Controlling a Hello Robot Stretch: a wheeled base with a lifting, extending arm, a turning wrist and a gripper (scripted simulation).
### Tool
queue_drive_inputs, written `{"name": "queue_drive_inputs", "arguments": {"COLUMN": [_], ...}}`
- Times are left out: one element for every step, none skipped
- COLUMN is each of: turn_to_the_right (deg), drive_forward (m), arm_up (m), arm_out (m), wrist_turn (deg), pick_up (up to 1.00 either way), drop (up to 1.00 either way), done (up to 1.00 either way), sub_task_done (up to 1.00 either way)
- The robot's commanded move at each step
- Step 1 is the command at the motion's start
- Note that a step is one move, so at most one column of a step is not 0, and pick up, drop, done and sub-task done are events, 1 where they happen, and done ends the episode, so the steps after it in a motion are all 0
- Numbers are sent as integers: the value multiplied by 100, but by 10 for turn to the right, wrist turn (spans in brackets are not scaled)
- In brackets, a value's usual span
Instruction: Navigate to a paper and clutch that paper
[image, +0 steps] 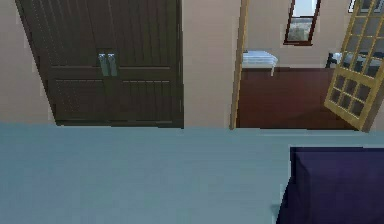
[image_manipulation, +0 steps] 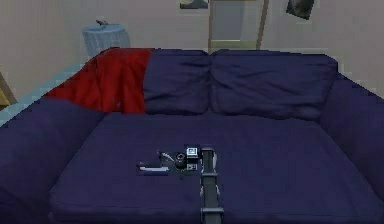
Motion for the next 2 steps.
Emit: {"name": "queue_drive_inputs", "arguments": {"turn_to_the_right": [0,0], "drive_forward": [0,0], "arm_up": [0,0], "arm_out": [0,0], "wrist_turn": [450,240], "pick_up": [0,0], "drop": [0,0], "done": [0,0], "sub_task_done": [0,0]}}
